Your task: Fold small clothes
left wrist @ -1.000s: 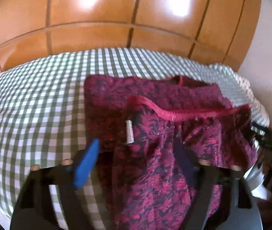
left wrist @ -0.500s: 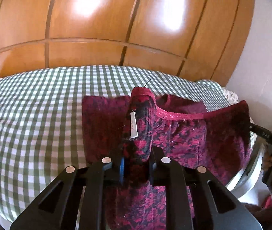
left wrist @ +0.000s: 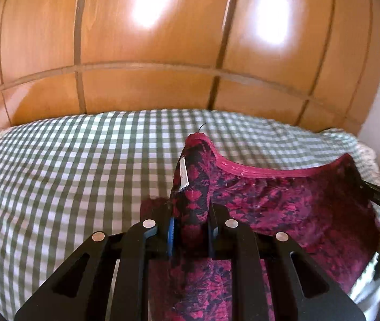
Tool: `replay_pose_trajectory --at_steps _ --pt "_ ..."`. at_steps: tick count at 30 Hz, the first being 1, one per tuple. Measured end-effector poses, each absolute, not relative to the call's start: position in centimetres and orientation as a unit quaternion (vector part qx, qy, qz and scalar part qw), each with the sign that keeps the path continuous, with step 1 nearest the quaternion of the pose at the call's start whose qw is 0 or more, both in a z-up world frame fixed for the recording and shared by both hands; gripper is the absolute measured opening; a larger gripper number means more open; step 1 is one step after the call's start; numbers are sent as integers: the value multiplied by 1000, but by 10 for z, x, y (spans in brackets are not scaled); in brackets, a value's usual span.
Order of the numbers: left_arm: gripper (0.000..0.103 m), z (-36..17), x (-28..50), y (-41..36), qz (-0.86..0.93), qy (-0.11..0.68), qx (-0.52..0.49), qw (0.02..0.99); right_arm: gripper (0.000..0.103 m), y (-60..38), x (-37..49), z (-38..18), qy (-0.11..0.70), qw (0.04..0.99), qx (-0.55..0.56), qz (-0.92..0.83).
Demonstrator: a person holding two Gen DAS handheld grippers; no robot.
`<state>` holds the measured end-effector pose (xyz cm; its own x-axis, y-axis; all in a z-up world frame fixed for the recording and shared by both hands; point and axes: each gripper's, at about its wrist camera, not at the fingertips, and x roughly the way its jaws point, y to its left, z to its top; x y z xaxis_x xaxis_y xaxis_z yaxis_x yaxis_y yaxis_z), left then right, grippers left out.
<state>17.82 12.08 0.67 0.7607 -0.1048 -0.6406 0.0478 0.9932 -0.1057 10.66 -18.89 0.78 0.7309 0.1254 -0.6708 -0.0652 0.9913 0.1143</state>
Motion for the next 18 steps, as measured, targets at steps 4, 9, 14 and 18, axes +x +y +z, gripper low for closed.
replay_pose_trajectory --at_steps 4,9,14,18 --pt "17 -35 219 110 -6 392 5 920 16 -186 131 -24 393 919 21 20" --pt "20 -66 233 110 6 421 28 906 20 -188 138 -40 401 916 21 14" --pt "36 -43 215 113 13 401 13 916 65 -195 126 -24 396 917 39 10" --pt "43 -18 171 115 20 354 0 935 73 -190 90 0 356 934 29 21"
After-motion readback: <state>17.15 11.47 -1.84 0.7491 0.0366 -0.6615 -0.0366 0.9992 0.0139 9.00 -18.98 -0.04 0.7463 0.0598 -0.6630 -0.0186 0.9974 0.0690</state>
